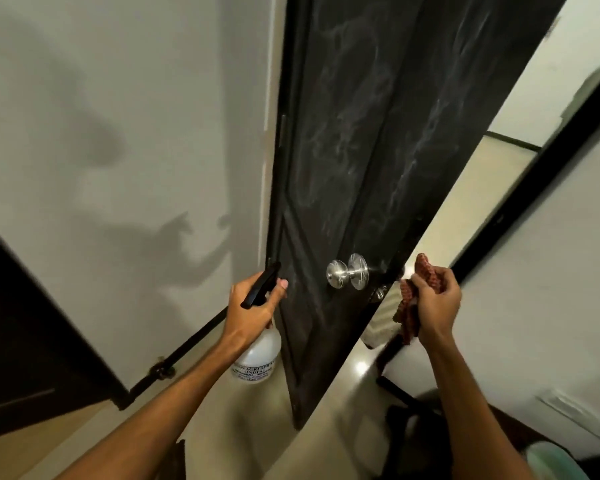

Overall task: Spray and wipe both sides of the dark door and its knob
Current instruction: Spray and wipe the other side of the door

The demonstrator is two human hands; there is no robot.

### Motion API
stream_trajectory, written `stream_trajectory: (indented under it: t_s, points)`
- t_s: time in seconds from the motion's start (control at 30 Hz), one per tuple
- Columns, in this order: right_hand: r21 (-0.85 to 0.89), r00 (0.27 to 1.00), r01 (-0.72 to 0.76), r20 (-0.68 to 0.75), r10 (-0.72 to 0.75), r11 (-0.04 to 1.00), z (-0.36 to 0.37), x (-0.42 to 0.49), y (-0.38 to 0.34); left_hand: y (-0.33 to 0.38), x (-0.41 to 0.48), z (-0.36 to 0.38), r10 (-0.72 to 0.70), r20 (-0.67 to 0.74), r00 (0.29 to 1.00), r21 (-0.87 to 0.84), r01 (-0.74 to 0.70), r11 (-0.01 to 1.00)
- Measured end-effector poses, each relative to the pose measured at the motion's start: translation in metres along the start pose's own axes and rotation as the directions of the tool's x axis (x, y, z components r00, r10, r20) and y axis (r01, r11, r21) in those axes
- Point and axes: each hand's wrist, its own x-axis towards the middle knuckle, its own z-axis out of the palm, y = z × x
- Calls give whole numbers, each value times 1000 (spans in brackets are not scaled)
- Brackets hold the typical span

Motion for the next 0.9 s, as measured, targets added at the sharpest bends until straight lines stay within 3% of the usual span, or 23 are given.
stream_trajectory:
  t_s: [0.1, 0.27, 0.63, 0.9]
  points:
    - [68, 972, 133, -204, -117, 989, -12, -17, -6, 3, 3, 18, -12, 47, 999, -43, 14, 999]
    - [50, 891, 379, -289, -350, 924, -2, -28, -37, 2, 12, 47, -12, 103, 995, -53, 18, 998]
    - [-153, 863, 345, -336, -378, 926, -9, 40, -24, -3, 50, 91, -16, 132, 991, -45, 22, 999]
    - [-125, 860, 280, -408, -306, 952, -15, 67, -16, -14, 80, 105, 13, 175, 985, -76, 0, 997]
